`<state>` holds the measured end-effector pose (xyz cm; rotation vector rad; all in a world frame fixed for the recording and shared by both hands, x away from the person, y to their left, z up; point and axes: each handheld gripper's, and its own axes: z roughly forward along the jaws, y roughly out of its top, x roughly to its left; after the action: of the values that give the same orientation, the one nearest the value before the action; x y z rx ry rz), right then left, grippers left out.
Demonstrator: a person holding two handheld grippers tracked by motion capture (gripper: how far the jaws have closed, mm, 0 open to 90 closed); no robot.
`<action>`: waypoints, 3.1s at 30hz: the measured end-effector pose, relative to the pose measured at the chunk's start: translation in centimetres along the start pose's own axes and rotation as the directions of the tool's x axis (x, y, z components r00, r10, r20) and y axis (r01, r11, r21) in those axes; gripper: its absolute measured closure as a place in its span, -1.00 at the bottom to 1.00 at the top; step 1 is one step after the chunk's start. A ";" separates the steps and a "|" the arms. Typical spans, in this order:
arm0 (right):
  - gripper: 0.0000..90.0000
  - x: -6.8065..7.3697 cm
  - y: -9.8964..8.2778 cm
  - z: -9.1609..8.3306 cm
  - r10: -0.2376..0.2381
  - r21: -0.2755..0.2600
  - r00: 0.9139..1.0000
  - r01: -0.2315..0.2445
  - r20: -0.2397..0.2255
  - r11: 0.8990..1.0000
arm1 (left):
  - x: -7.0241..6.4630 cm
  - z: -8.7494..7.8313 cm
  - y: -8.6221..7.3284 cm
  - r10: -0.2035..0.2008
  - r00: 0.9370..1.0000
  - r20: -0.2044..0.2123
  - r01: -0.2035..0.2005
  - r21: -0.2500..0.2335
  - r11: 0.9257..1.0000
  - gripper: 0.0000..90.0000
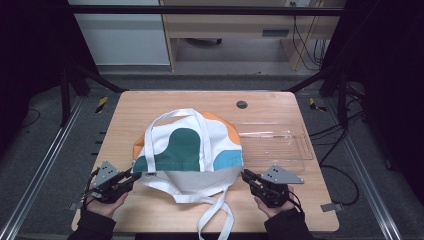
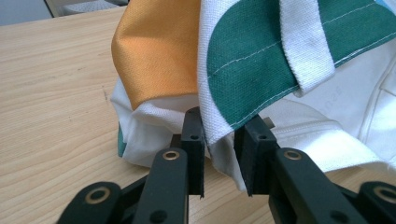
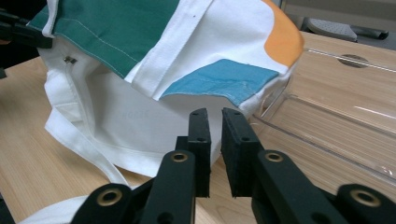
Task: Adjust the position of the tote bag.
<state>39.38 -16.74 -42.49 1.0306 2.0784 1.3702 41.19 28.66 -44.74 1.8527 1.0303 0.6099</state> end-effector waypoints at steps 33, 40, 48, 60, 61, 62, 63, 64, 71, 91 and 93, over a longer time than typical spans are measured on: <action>1.00 5.7 1.5 5.8 -0.030 0.004 0.994 0.031 -0.108 1.000 | -0.1 -0.1 0.1 0.003 1.000 0.007 -0.003 0.008 1.000 0.92; 1.00 7.1 1.9 7.0 -0.044 0.005 0.992 0.045 -0.122 0.999 | -0.1 -0.1 0.1 0.001 1.000 0.005 -0.001 0.008 1.000 0.92; 1.00 8.5 1.8 8.7 -0.064 0.026 0.991 0.068 -0.120 0.997 | -0.1 -0.1 0.1 0.003 1.000 0.002 -0.003 0.008 1.000 0.92; 1.00 9.6 0.6 10.9 -0.047 0.049 0.994 0.052 -0.103 0.997 | -0.2 -0.1 0.1 0.003 1.000 0.001 -0.003 0.007 1.000 0.92; 1.00 9.7 0.5 11.1 -0.047 0.051 0.994 0.052 -0.098 0.997 | -0.2 -0.1 0.1 0.003 1.000 0.001 -0.003 0.007 1.000 0.92; 1.00 9.7 0.4 11.3 -0.050 0.052 0.994 0.055 -0.092 0.997 | -0.2 -0.1 0.1 0.002 1.000 0.002 -0.002 0.007 1.000 0.92; 1.00 9.8 0.4 11.5 -0.052 0.048 0.995 0.056 -0.083 0.997 | -0.2 -0.1 0.1 0.003 1.000 0.001 -0.003 0.007 1.000 0.92; 1.00 9.8 0.4 11.6 -0.051 0.040 0.996 0.054 -0.073 0.998 | -0.2 -0.1 0.1 0.003 1.000 0.001 -0.003 0.007 1.000 0.92; 1.00 9.8 0.8 11.4 -0.028 -0.025 0.999 0.027 -0.024 0.999 | -0.2 -0.1 0.2 0.004 1.000 0.004 -0.004 0.009 1.000 0.92; 1.00 9.9 5.2 9.5 -0.032 -0.173 0.999 0.029 -0.013 0.985 | -0.8 0.1 0.4 0.041 0.999 0.029 -0.041 0.013 0.999 0.94; 1.00 9.9 5.6 9.4 -0.036 -0.181 0.999 0.033 -0.011 0.983 | -0.9 0.1 0.4 0.044 0.999 0.032 -0.044 0.012 0.999 0.94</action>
<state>41.72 -2.27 -40.88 0.9073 1.9314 1.5207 40.92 27.78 -44.43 1.8950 0.9773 0.5995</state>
